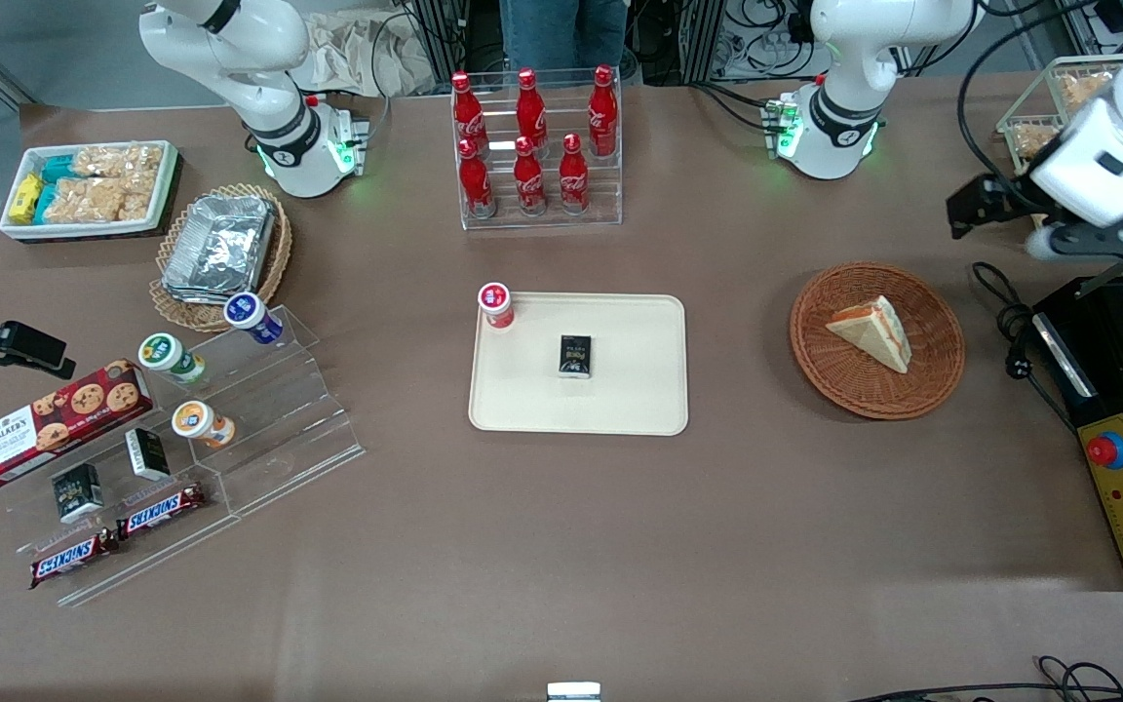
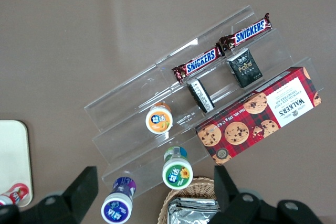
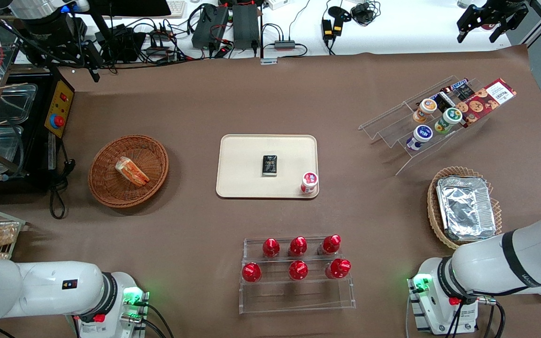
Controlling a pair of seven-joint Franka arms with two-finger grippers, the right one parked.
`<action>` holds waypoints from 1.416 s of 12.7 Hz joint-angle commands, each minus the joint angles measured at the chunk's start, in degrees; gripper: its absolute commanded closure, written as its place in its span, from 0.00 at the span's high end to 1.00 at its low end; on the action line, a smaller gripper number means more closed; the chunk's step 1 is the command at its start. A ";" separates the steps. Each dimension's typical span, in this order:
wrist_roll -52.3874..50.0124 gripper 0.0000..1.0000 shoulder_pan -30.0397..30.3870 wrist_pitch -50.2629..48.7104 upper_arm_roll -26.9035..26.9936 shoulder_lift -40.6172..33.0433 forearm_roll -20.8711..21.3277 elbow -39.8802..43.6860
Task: Place sandwich from basket to tray
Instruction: 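Move the left gripper down over the wrapped sandwich in the wicker basket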
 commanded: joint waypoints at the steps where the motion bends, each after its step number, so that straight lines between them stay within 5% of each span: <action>1: -14.31 1.00 0.42 4.48 -0.29 -6.37 -0.34 -8.11; 7: -30.95 1.00 3.05 12.24 0.59 -15.71 -3.51 -24.75; 18: -49.77 1.00 2.53 46.30 0.15 0.19 -0.17 -44.08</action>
